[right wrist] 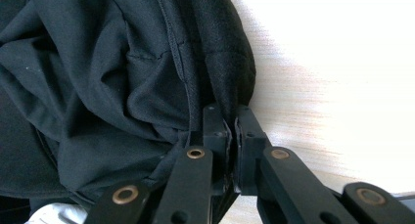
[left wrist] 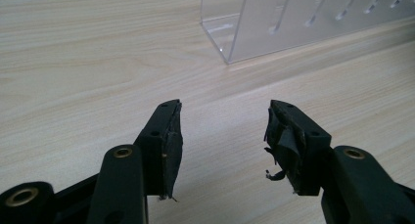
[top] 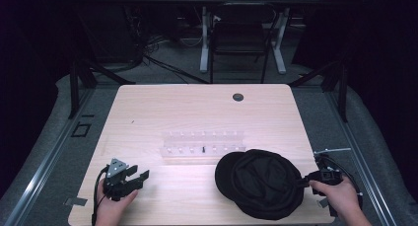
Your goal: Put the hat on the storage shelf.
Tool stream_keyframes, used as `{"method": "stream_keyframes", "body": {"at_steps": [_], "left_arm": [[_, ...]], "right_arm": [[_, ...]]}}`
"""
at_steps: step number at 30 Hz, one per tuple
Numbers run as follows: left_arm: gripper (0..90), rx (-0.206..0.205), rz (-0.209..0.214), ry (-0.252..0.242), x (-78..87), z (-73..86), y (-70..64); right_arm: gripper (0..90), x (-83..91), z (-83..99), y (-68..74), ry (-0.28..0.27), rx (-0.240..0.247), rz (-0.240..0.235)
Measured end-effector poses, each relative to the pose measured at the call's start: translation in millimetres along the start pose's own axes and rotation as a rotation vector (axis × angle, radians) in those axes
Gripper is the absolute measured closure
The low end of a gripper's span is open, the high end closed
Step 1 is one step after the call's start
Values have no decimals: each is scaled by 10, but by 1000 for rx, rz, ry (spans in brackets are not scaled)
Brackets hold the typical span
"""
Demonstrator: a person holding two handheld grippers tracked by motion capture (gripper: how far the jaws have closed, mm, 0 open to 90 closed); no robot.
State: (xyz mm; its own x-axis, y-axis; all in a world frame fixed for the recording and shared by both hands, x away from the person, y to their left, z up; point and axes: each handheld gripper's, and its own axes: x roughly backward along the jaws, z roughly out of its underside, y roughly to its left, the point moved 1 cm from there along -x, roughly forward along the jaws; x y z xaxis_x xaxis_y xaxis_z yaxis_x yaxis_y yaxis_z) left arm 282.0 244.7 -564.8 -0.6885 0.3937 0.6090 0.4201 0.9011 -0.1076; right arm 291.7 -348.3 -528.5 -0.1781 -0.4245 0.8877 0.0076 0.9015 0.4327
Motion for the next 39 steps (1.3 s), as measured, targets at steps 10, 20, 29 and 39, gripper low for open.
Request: {"method": "stream_keyframes", "body": {"at_steps": [10,20,29,39], "left_arm": [[472,1,-5,-8,-2,1,3],[472,3,-7,-10,-2,1,3],[474,0,-7,-8,0,1,3],[474,2,-8,-10,-1,2,3]], "right_arm": [[862,87,-16,22,-32,-3,-26],[872,208,-38,52,-20,32,-16],[878,251,-39,105,-49,12,-94],[880,405,-46,187,-51,27,-158]]}}
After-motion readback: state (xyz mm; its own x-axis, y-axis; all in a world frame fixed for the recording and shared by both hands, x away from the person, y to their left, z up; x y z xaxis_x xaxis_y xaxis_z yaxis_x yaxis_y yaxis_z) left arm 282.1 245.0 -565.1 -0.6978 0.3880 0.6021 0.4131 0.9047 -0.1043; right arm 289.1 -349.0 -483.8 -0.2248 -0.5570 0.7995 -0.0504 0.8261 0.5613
